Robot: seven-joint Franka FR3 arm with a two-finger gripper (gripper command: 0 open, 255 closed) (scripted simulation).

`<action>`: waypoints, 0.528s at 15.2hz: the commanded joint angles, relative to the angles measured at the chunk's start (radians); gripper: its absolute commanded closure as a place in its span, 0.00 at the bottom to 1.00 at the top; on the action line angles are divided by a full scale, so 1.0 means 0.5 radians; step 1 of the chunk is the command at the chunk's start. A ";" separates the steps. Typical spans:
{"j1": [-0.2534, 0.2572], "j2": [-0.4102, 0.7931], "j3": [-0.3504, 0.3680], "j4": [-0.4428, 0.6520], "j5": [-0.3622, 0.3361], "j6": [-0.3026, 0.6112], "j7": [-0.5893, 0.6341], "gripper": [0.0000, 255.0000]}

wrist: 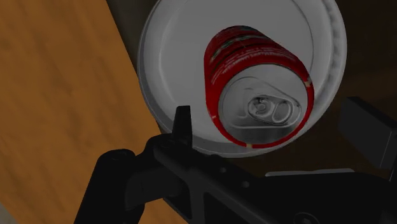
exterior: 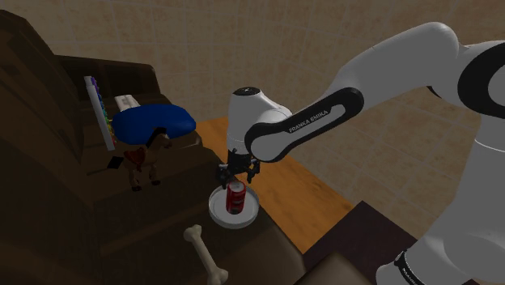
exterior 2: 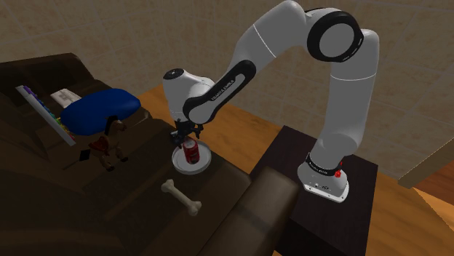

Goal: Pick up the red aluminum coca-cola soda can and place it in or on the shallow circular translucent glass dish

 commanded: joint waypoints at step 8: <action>-0.032 -0.155 0.039 0.079 0.104 -0.215 -0.069 0.00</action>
